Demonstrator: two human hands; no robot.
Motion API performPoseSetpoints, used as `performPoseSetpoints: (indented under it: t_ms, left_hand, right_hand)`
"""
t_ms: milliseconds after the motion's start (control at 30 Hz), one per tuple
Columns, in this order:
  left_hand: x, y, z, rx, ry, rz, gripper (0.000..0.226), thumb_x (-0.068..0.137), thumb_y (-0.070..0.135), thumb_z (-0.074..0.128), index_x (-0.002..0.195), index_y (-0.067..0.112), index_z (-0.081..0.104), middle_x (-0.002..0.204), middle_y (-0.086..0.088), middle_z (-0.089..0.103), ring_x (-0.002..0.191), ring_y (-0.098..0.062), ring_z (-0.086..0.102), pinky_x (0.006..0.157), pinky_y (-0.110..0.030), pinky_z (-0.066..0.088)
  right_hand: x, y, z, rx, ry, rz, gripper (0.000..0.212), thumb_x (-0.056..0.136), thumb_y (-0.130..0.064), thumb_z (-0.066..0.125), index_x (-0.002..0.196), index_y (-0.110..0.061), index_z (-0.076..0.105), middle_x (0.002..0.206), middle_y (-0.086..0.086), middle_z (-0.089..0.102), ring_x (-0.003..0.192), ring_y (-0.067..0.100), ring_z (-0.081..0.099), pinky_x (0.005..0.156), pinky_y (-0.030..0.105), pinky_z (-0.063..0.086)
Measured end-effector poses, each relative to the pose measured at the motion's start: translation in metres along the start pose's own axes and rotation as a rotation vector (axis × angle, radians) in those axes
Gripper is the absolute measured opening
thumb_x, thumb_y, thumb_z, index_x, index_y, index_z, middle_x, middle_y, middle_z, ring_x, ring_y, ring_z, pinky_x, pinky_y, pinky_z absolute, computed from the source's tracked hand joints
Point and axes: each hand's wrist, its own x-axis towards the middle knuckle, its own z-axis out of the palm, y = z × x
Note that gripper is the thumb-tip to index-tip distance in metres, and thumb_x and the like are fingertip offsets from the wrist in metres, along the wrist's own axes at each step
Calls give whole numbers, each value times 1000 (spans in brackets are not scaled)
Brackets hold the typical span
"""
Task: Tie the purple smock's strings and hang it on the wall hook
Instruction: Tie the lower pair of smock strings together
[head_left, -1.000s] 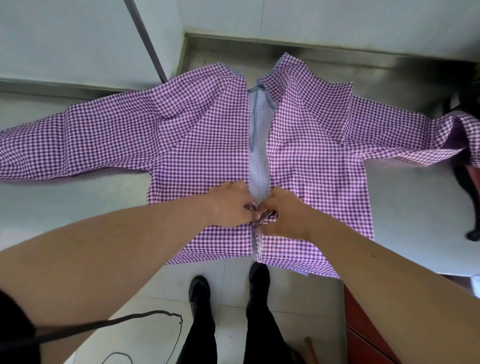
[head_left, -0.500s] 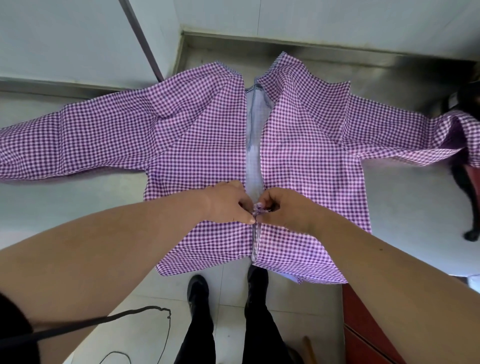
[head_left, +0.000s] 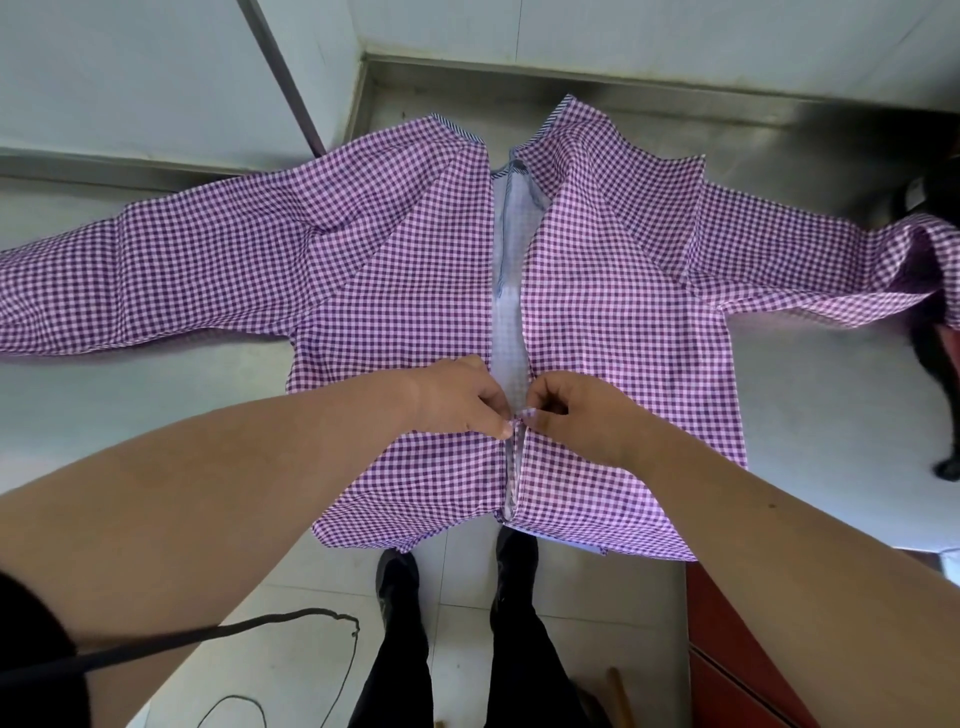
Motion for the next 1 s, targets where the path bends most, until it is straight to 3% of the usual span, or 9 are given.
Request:
performPoseSetpoints:
  t_ms: [133, 267, 333, 400, 533, 700, 800, 867, 1000]
  left_hand:
    - [-1, 2, 1, 77, 14, 15, 15, 87, 51, 74, 97, 43, 66, 115, 9, 46, 117, -16, 49, 108, -39, 46]
    - [-2, 7, 1, 106, 21, -2, 18, 92, 50, 67, 78, 41, 59, 115, 4, 46, 115, -21, 50, 106, -43, 45]
    - [-3, 10, -1, 71, 9, -3, 19, 97, 45, 62, 81, 36, 66, 120, -1, 49, 115, -22, 50, 104, -33, 43]
    - [-4, 12, -4, 13, -6, 13, 16, 101, 35, 62, 101, 26, 75, 123, -4, 54, 113, -17, 49, 93, -16, 40]
    - [-6, 11, -5, -56, -26, -5, 28, 96, 34, 70, 101, 7, 75, 119, -9, 53, 111, -26, 55, 104, -41, 47]
    - [-3, 7, -5, 141, -61, -11, 47, 90, 50, 72, 130, 26, 67, 127, 1, 45, 126, -22, 46, 114, -42, 40]
    - [-2, 7, -5, 83, -54, -25, 26, 90, 56, 68, 101, 33, 70, 123, 2, 46, 123, -22, 45, 113, -44, 40]
    - [-3, 9, -5, 68, -46, -17, 21, 93, 54, 65, 81, 37, 64, 121, 0, 46, 120, -23, 47, 111, -45, 41]
    - [0, 5, 1, 48, 9, 2, 13, 91, 54, 67, 93, 41, 69, 113, 7, 47, 114, -20, 51, 108, -44, 44]
  right_hand:
    - [5, 1, 3, -33, -42, 22, 17, 104, -36, 60, 94, -22, 62, 76, -9, 57, 66, 9, 48, 63, 27, 43]
    - [6, -2, 1, 50, -82, 38, 15, 103, -29, 61, 90, -22, 61, 76, -9, 55, 69, 9, 47, 64, 27, 44]
    - [6, 0, 1, 108, -94, 31, 9, 97, -27, 70, 94, -22, 64, 81, -7, 60, 74, 10, 52, 71, 31, 48]
    - [4, 1, 1, 160, -114, 21, 15, 88, -28, 79, 97, -26, 67, 84, -9, 65, 76, 8, 57, 76, 31, 52]
    - [3, -3, 5, 22, -102, 24, 11, 88, -36, 81, 93, -31, 72, 88, -10, 72, 77, 7, 64, 73, 23, 52]
    - [7, -3, 3, 179, -99, 84, 24, 97, -36, 68, 121, -31, 73, 118, -13, 75, 114, 10, 68, 110, 38, 48]
    - [8, -1, 1, 265, -131, 81, 12, 96, -23, 73, 108, -27, 72, 107, -11, 77, 107, 10, 69, 111, 43, 50]
    - [7, -2, -1, 257, -149, 87, 19, 88, -19, 82, 104, -25, 73, 103, -4, 79, 104, 19, 72, 108, 46, 52]
    - [6, -5, -4, 206, -167, 81, 32, 82, -25, 88, 111, -26, 74, 107, -7, 79, 106, 17, 73, 105, 42, 55]
